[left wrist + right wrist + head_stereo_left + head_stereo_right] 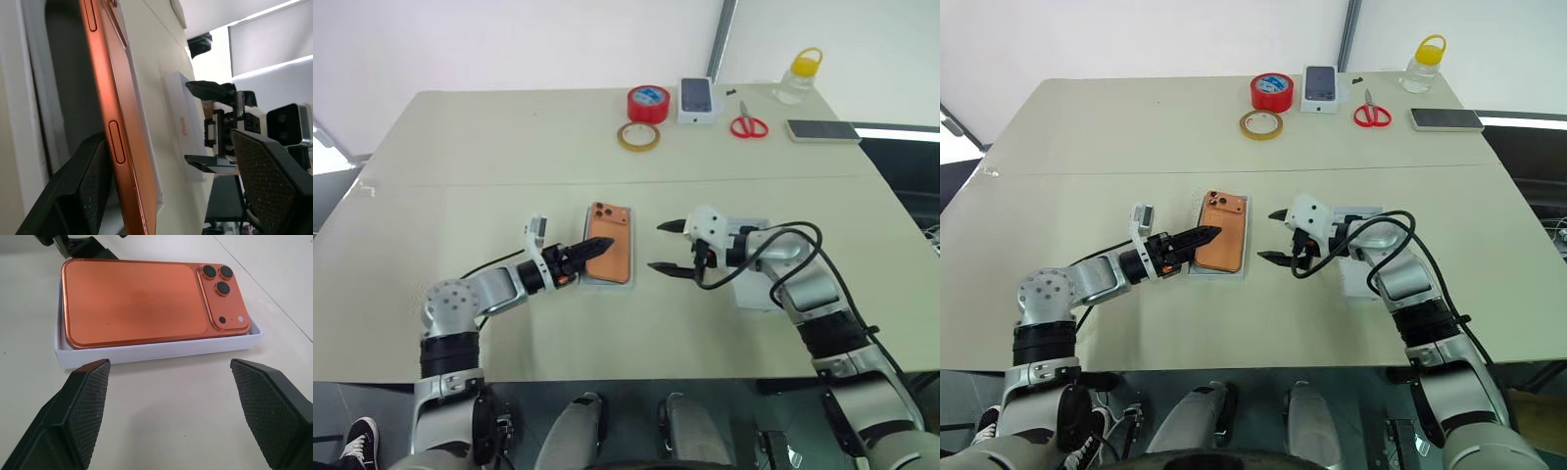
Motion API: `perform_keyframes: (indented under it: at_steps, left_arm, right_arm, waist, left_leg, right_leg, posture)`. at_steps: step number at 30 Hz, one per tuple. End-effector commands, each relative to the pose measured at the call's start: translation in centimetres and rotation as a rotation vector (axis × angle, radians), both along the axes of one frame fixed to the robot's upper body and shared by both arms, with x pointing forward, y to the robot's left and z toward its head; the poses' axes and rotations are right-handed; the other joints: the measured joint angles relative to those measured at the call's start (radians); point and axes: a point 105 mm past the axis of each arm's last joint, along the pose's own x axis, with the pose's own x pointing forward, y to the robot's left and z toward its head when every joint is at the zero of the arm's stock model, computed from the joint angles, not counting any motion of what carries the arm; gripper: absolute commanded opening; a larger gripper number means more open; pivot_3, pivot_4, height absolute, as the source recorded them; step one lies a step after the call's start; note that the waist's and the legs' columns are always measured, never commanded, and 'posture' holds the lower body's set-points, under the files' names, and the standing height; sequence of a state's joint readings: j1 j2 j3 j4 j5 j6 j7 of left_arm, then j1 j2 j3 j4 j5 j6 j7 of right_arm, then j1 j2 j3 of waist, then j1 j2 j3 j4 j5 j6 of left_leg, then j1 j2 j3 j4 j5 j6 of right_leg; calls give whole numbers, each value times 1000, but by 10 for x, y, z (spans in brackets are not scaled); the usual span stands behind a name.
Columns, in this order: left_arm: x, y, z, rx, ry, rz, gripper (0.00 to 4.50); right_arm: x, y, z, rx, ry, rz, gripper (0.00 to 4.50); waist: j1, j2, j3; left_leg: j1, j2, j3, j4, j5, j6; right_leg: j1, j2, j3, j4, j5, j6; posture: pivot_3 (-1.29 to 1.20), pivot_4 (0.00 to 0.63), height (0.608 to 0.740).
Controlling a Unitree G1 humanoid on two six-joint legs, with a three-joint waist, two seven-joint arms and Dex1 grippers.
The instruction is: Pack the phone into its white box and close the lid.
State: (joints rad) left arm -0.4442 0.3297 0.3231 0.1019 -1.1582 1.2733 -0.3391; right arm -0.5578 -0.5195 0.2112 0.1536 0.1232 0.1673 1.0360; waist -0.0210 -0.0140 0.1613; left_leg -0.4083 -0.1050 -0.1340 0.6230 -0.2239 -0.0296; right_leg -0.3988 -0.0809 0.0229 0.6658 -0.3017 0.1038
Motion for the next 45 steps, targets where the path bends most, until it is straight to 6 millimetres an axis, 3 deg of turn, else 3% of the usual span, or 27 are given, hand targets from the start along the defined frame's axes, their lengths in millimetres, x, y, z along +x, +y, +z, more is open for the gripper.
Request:
perform_keyframes:
  at_steps: [1, 9, 13, 16, 17, 21, 22, 23, 27, 33, 37, 42, 45]
  left_arm:
    - [-6, 8, 5, 122, -54, -11, 3839]
    - [-4, 16, 24, 187, -123, 4, 3839]
    - [7, 37, 38, 259, -232, 115, 3839]
    - [28, 69, 33, 545, -371, 272, 2955]
    - [32, 74, 32, 626, -435, 298, 2418]
    - [37, 75, 15, 767, -557, 281, 344]
    - [37, 74, 9, 785, -564, 271, 1]
    - [37, 74, 4, 810, -576, 261, 1]
    - [34, 63, -18, 886, -620, 168, 1]
    - [40, 32, -36, 895, -662, 74, 1]
    - [33, 2, -52, 884, -657, -60, 1]
    - [18, -34, -55, 790, -664, -179, 1]
    - [13, -65, -48, 728, -693, -241, 1]
  right_arm:
    - [3, 7, 11, 15, -51, 18, 4121]
    - [3, 15, 11, 29, -50, 29, 4121]
    - [7, 15, 12, 32, -53, 15, 4121]
    - [14, 12, 11, 16, -66, -21, 3211]
    - [17, 11, 9, 0, -77, -33, 2681]
    - [22, 15, 3, -31, -109, -45, 561]
    - [22, 17, 2, -34, -112, -46, 72]
    - [24, 18, 1, -37, -113, -50, 72]
    - [24, 25, -9, -102, -140, -37, 72]
    - [25, 34, -14, -119, -167, -44, 72]
    - [25, 34, -16, -134, -171, -40, 72]
    - [23, 21, -16, -156, -157, -52, 72]
    - [13, -4, -19, -192, -123, -64, 72]
  waist:
    - [1, 0, 0]
    - [6, 0, 0]
    - [4, 0, 0]
    - [2, 0, 0]
    - [2, 0, 0]
    - [9, 0, 0]
    - [9, 1, 0]
    - [9, 1, 0]
    - [8, 1, 0]
    - [9, 1, 0]
    - [11, 1, 0]
    - [13, 1, 0]
    - [32, 2, -1]
  left_leg:
    - [0, 0, 0, 0, 0, 0]
    - [0, 0, 0, 0, 0, 0]
    - [0, 0, 0, 0, 0, 0]
    - [0, 0, 0, 0, 0, 0]
    - [0, 0, 0, -1, 0, 0]
    - [0, -1, 1, -2, 0, 0]
    - [0, -1, 1, -2, 0, 0]
    - [0, -1, 1, -2, 0, 0]
    - [-1, -1, 1, -2, 0, 0]
    - [-1, -1, 1, -2, 0, 0]
    - [-1, -1, 1, -1, 0, 0]
    - [0, -2, 0, 0, 0, 1]
    - [0, -2, 0, 1, -1, 2]
  right_leg:
    - [0, 0, 0, 0, 0, 0]
    - [0, 0, 0, 0, 0, 0]
    - [-1, 0, 0, 0, 0, 0]
    - [-1, 0, 0, 0, 0, 0]
    - [-1, 0, 0, 0, 0, 0]
    - [-1, -1, 1, -1, 0, 0]
    - [-1, -1, 1, -2, 0, 0]
    - [-1, -1, 1, -2, 0, 0]
    - [-2, -1, 1, -1, 0, 0]
    - [-1, -1, 0, 0, 0, 0]
    - [-1, -1, 0, 0, 0, 0]
    - [1, -1, -1, -1, 0, 0]
    - [2, -1, -1, -2, 0, 0]
  posture:
    - [0, 150, 740]
    - [0, 150, 740]
    - [0, 150, 740]
    - [0, 150, 740]
    - [0, 150, 740]
    - [0, 150, 740]
    - [0, 150, 740]
    - [0, 150, 740]
    - [0, 150, 740]
    - [0, 150, 740]
    - [0, 150, 740]
    - [0, 150, 740]
    - [0, 150, 740]
